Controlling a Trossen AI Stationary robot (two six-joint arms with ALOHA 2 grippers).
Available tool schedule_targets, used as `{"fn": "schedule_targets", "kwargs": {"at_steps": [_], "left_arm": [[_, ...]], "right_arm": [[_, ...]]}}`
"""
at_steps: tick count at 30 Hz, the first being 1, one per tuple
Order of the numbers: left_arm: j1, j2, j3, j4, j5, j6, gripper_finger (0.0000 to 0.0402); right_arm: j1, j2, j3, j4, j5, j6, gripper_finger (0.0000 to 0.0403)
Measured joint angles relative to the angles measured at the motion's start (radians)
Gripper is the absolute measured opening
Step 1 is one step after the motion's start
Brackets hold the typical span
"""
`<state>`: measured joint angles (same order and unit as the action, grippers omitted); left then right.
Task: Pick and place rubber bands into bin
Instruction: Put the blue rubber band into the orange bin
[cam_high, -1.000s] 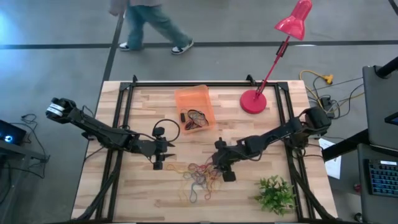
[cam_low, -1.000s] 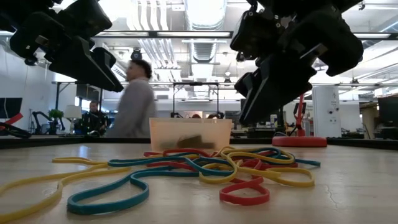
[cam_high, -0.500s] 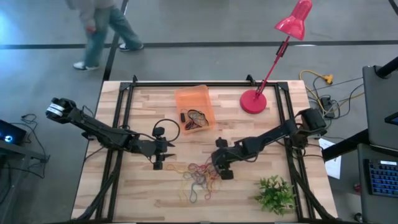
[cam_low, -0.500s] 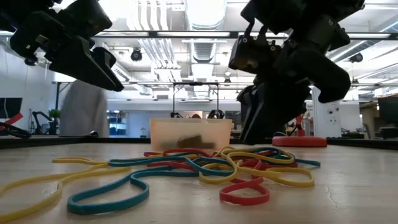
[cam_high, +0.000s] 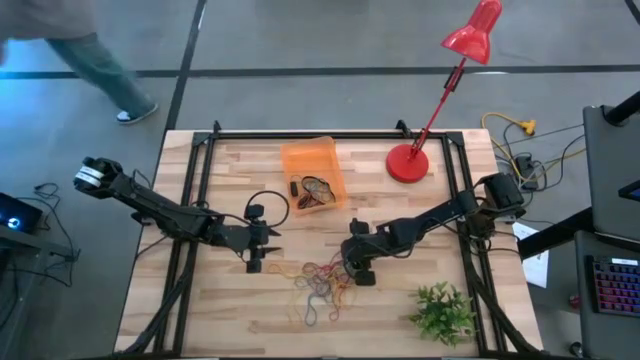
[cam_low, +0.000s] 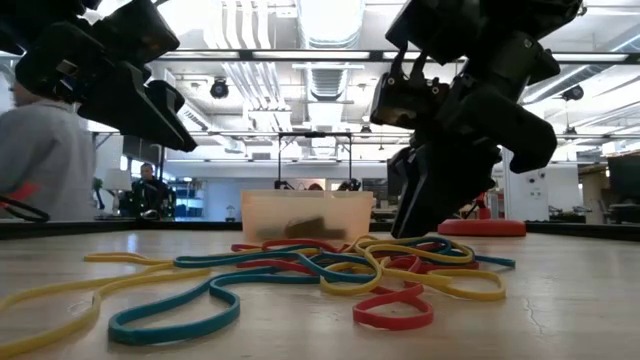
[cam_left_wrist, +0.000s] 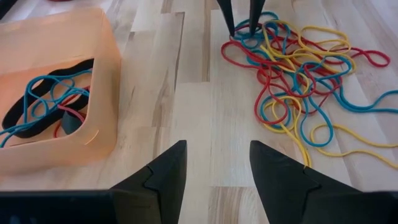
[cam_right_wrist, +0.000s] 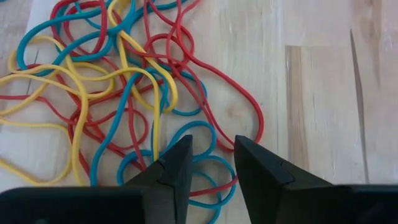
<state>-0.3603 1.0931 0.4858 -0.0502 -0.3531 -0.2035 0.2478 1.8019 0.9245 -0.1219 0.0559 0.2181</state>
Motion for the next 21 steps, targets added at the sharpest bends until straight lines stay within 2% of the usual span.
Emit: {"fn": "schedule_targets", "kwargs": {"at_steps": [9,21], "left_arm": [[0.0,0.0,0.0,0.016,0.0,0.0,0.016],[0.0,0.0,-0.001,0.016,0.0,0.0,0.016]], "right_arm": [[0.001,0.0,-0.002,0.009,-0.011,0.019,0.0118],[0.003,0.001,-0.002,0.023,-0.012,0.045,0.01]]}}
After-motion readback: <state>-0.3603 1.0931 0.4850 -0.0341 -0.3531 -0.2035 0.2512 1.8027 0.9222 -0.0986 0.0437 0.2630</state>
